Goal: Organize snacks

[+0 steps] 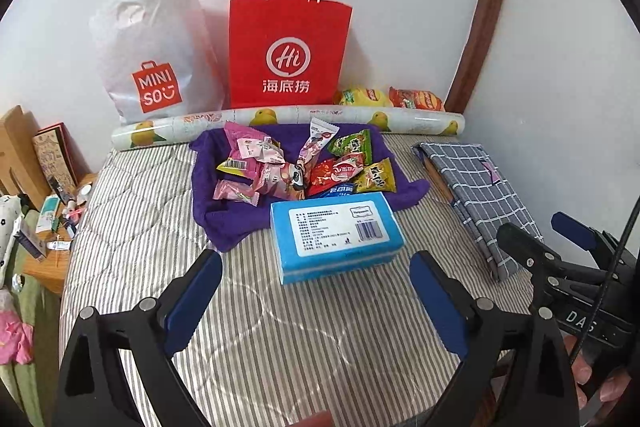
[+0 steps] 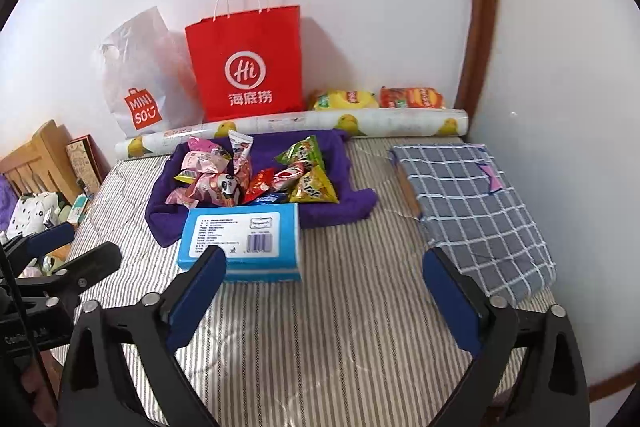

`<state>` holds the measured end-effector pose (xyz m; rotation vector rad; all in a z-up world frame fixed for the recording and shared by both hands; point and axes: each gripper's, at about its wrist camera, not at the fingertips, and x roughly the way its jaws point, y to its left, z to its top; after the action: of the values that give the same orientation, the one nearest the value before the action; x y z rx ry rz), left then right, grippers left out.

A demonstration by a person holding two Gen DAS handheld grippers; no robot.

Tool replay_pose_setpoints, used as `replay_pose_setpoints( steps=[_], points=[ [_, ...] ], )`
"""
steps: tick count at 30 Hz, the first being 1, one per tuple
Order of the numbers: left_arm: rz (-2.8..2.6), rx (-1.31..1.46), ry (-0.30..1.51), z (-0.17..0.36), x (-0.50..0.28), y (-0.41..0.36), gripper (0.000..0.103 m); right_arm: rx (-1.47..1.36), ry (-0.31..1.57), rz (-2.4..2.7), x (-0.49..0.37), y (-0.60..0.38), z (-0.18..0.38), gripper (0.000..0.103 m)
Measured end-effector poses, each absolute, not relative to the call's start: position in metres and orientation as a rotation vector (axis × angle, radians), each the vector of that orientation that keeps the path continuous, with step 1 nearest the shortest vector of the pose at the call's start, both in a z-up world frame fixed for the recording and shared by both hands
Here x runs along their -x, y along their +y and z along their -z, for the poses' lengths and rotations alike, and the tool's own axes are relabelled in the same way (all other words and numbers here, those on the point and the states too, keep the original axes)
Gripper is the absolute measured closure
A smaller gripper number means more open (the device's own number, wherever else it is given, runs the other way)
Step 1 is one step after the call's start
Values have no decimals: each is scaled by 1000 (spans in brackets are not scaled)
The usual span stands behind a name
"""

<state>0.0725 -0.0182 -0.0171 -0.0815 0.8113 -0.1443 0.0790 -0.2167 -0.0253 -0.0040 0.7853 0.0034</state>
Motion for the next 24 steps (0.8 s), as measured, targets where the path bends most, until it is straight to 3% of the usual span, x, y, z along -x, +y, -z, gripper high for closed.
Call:
replay_pose_setpoints(
  steps=[24],
  points=[
    [96,40,726,-12,-11,-29,6,6,735,13,-6,-226,1,3]
  ],
)
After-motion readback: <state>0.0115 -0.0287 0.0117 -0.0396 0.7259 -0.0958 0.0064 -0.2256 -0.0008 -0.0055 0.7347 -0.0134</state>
